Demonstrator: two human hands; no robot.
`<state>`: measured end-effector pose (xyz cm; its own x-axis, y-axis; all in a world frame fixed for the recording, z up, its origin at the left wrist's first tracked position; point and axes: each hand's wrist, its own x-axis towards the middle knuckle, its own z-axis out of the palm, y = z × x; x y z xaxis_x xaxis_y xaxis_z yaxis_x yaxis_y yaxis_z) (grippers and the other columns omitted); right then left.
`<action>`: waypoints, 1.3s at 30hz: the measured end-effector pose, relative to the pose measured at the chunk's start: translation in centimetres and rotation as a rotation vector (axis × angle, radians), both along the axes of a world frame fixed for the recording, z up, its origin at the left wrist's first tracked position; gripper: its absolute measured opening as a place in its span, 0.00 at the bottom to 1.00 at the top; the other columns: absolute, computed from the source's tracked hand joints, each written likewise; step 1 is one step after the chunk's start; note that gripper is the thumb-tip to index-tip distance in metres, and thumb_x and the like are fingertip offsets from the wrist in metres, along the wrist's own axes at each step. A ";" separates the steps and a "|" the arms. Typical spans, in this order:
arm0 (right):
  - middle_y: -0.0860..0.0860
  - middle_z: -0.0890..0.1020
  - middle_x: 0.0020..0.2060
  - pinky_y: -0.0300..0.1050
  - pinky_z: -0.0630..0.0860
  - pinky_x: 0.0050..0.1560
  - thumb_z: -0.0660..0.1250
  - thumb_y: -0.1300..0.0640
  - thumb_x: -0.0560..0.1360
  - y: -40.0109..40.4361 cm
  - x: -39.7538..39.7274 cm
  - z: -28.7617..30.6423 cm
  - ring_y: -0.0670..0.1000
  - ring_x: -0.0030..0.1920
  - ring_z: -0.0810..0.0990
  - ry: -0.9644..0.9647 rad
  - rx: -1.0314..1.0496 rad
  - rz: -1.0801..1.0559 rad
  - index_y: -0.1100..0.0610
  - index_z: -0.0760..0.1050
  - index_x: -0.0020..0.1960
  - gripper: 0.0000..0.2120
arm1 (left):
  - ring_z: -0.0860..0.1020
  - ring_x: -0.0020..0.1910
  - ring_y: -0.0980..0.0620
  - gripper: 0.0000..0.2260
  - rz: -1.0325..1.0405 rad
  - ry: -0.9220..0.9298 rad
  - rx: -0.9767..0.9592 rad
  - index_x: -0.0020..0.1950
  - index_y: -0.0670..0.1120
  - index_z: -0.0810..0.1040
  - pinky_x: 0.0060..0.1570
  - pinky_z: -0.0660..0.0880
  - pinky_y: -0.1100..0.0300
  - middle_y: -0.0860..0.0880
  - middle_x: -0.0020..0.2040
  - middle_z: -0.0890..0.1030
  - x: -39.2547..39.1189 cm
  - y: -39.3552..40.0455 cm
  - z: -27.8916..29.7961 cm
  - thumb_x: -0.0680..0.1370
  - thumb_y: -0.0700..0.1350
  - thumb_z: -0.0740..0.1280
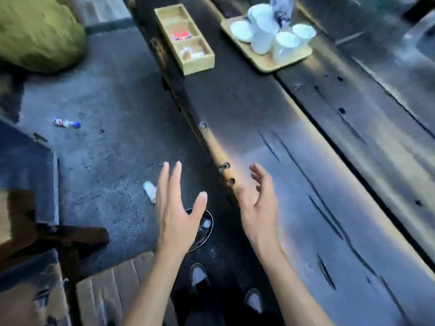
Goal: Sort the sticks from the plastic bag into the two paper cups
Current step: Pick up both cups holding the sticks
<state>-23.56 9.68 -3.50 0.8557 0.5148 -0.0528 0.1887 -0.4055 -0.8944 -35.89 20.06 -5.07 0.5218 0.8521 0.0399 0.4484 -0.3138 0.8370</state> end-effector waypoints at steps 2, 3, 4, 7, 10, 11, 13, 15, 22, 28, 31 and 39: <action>0.42 0.66 0.74 0.48 0.58 0.75 0.62 0.50 0.78 -2.9 1.3 3.1 0.43 0.75 0.62 -0.120 -0.047 -0.014 0.48 0.60 0.76 0.28 | 0.48 0.81 0.54 0.35 -0.110 0.016 0.076 0.80 0.58 0.53 0.77 0.53 0.44 0.56 0.82 0.47 1.9 -2.3 3.7 0.76 0.60 0.62; 0.43 0.63 0.76 0.49 0.56 0.75 0.62 0.49 0.79 -4.5 1.8 4.5 0.43 0.76 0.59 -0.186 -0.072 -0.025 0.49 0.57 0.78 0.29 | 0.46 0.81 0.54 0.36 -0.154 0.021 0.107 0.81 0.59 0.52 0.77 0.50 0.46 0.56 0.82 0.46 2.8 -3.8 5.3 0.75 0.61 0.62; 0.44 0.61 0.77 0.51 0.55 0.76 0.61 0.47 0.79 -6.0 2.3 5.4 0.44 0.78 0.57 -0.244 -0.096 -0.036 0.49 0.56 0.78 0.31 | 0.44 0.81 0.55 0.37 -0.189 0.018 0.123 0.81 0.59 0.51 0.77 0.49 0.48 0.56 0.82 0.45 3.4 -5.1 6.4 0.75 0.62 0.62; 0.44 0.55 0.80 0.56 0.53 0.77 0.59 0.43 0.79 -12.0 4.0 8.5 0.46 0.80 0.49 -0.344 -0.120 -0.110 0.49 0.51 0.80 0.34 | 0.41 0.81 0.56 0.39 -0.312 -0.018 0.172 0.80 0.61 0.48 0.77 0.48 0.51 0.54 0.83 0.44 6.1 -10.2 9.5 0.74 0.64 0.62; 0.43 0.48 0.81 0.57 0.46 0.78 0.59 0.41 0.78 -18.5 5.0 11.0 0.44 0.80 0.40 -0.387 -0.176 -0.178 0.46 0.45 0.80 0.37 | 0.40 0.81 0.55 0.40 -0.423 -0.007 0.212 0.81 0.61 0.45 0.77 0.45 0.50 0.53 0.82 0.41 8.3 -15.7 11.3 0.74 0.67 0.61; 0.42 0.46 0.81 0.56 0.44 0.79 0.58 0.40 0.78 -21.1 5.1 11.8 0.44 0.79 0.38 -0.391 -0.197 -0.203 0.46 0.43 0.80 0.37 | 0.39 0.80 0.55 0.40 -0.466 -0.013 0.223 0.81 0.61 0.45 0.77 0.45 0.49 0.53 0.82 0.40 9.0 -17.8 12.0 0.74 0.67 0.61; 0.42 0.45 0.81 0.54 0.42 0.79 0.57 0.39 0.78 -26.6 5.3 13.2 0.45 0.79 0.36 -0.396 -0.226 -0.268 0.46 0.42 0.81 0.39 | 0.37 0.80 0.55 0.40 -0.544 -0.034 0.229 0.80 0.62 0.44 0.78 0.45 0.47 0.54 0.82 0.39 10.2 -22.4 13.4 0.74 0.67 0.61; 0.43 0.45 0.81 0.53 0.41 0.79 0.57 0.38 0.77 -31.5 5.4 14.2 0.45 0.79 0.37 -0.410 -0.234 -0.344 0.47 0.42 0.81 0.39 | 0.36 0.80 0.56 0.40 -0.608 -0.050 0.239 0.80 0.63 0.42 0.78 0.45 0.46 0.54 0.82 0.37 11.4 -26.5 14.5 0.74 0.68 0.60; 0.42 0.48 0.80 0.53 0.44 0.79 0.55 0.36 0.75 -47.2 4.5 15.9 0.46 0.80 0.41 -0.399 -0.239 -0.615 0.48 0.45 0.80 0.40 | 0.35 0.79 0.58 0.41 -0.846 -0.085 0.221 0.80 0.62 0.42 0.78 0.42 0.50 0.54 0.82 0.37 14.0 -41.2 16.4 0.73 0.69 0.61; 0.39 0.49 0.78 0.55 0.48 0.79 0.58 0.38 0.75 -57.3 2.0 14.2 0.45 0.80 0.43 -0.334 -0.233 -0.836 0.49 0.47 0.80 0.39 | 0.38 0.80 0.56 0.44 -1.016 -0.036 0.162 0.80 0.63 0.41 0.78 0.44 0.49 0.54 0.82 0.39 14.6 -51.1 14.3 0.71 0.68 0.63; 0.39 0.49 0.79 0.56 0.47 0.78 0.56 0.36 0.74 -61.1 0.8 13.1 0.46 0.80 0.43 -0.294 -0.247 -0.960 0.48 0.46 0.80 0.40 | 0.39 0.80 0.55 0.46 -1.085 -0.010 0.134 0.78 0.66 0.38 0.78 0.44 0.50 0.53 0.82 0.40 14.9 -54.7 13.1 0.69 0.67 0.65; 0.45 0.53 0.80 0.52 0.44 0.76 0.65 0.38 0.70 -65.8 -1.1 11.3 0.51 0.80 0.47 -0.228 -0.242 -1.169 0.52 0.46 0.80 0.47 | 0.46 0.81 0.53 0.49 -1.073 0.048 0.028 0.81 0.58 0.44 0.76 0.48 0.51 0.50 0.83 0.47 16.5 -57.6 10.6 0.67 0.66 0.66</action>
<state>-24.65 -56.12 7.78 0.7995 -0.5757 0.1711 -0.2596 -0.5882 -0.7659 -19.38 -37.52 5.57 0.9985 -0.0529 0.0115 -0.0402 -0.5822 0.8120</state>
